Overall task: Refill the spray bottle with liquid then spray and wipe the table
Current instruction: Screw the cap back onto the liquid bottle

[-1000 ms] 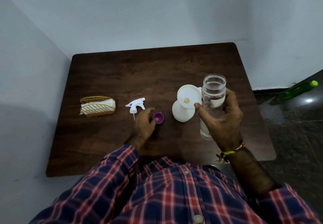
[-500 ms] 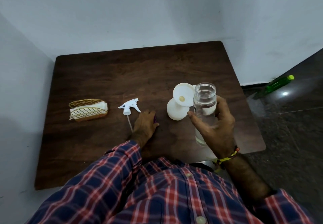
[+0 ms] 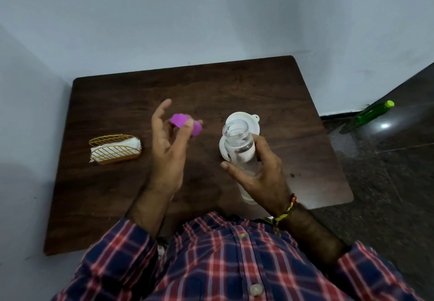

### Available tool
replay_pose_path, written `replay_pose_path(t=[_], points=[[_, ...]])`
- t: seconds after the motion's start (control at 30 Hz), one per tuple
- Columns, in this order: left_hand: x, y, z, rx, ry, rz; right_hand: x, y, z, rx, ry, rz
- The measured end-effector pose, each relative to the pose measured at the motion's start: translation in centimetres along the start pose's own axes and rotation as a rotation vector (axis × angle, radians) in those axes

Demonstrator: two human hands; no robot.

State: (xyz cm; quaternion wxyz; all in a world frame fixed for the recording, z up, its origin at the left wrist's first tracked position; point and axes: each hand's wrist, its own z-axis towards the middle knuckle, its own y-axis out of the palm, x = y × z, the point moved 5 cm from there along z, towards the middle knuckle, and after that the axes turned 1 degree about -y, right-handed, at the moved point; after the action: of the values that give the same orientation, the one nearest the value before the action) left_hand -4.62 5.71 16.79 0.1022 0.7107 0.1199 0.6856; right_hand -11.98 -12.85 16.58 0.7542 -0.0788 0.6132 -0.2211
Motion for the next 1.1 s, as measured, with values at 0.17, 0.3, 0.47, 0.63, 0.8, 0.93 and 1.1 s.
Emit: replay_pose_path(t=[0.17, 0.3, 0.47, 0.63, 0.8, 0.93, 1.1], points=[[3.2, 2.7, -1.0, -0.007, -0.037, -0.208, -1.0, 1.2, 0.2, -0.084, -0.068, -0.013], [3.4, 2.9, -2.1, 0.056, -0.025, -0.122, -1.5, 1.8, 0.7, -0.113, -0.098, -0.037], [3.8, 2.8, -3.0, 0.029, 0.037, -0.026, -2.4, 2.0, 1.4, -0.117, -0.131, -0.025], [4.6, 2.6, -3.0, 0.018, 0.067, 0.012, -3.7, 1.7, 1.9, -0.157, -0.148, 0.010], [5.3, 2.3, -2.7, -0.031, 0.073, -0.018, -4.2, 0.9, 2.4, -0.211, -0.081, 0.121], [6.2, 2.6, -2.4, -0.138, 0.061, 0.003, -4.8, 0.3, 2.9, -0.257, -0.064, 0.203], [7.4, 3.1, -2.0, -0.321, 0.073, 0.088, -5.0, -0.2, 3.4, -0.309, -0.058, 0.332]])
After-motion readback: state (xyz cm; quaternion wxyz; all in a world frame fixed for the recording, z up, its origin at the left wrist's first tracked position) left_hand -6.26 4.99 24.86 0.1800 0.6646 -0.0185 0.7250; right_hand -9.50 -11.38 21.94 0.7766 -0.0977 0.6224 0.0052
